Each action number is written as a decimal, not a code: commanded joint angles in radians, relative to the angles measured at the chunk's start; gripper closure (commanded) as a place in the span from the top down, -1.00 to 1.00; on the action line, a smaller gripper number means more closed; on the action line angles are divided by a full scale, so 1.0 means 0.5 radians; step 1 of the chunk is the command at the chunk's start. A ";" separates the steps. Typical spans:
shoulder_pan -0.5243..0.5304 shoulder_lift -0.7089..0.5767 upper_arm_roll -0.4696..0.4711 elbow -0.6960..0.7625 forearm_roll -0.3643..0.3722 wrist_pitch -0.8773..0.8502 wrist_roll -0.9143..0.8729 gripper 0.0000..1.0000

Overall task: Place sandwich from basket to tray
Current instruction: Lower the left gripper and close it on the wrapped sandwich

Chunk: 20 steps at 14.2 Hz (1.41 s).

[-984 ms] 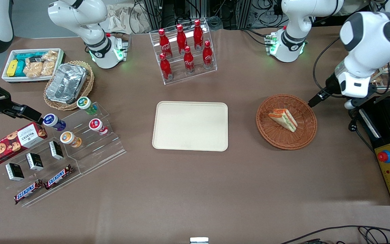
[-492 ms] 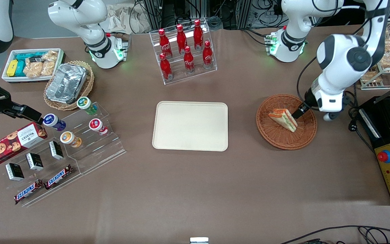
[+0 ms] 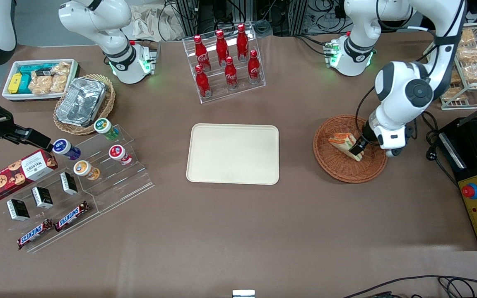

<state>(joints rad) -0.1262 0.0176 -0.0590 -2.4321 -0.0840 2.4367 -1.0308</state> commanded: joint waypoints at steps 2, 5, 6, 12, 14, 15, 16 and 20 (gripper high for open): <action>-0.014 0.008 -0.029 -0.109 -0.010 0.130 -0.111 0.99; -0.014 0.020 -0.029 -0.182 -0.004 0.228 -0.111 0.99; -0.014 0.023 -0.032 -0.207 -0.004 0.253 -0.114 0.99; -0.018 0.020 -0.072 -0.259 0.008 0.305 -0.197 0.55; -0.057 0.011 -0.078 -0.247 0.008 0.293 -0.200 -0.48; -0.060 -0.001 -0.078 -0.235 0.008 0.287 -0.203 -0.89; -0.060 -0.017 -0.078 -0.223 0.008 0.269 -0.215 -1.00; -0.054 -0.096 -0.072 0.040 0.008 -0.203 -0.218 -1.00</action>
<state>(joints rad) -0.1461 0.0072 -0.0999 -2.4882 -0.0837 2.4655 -1.1158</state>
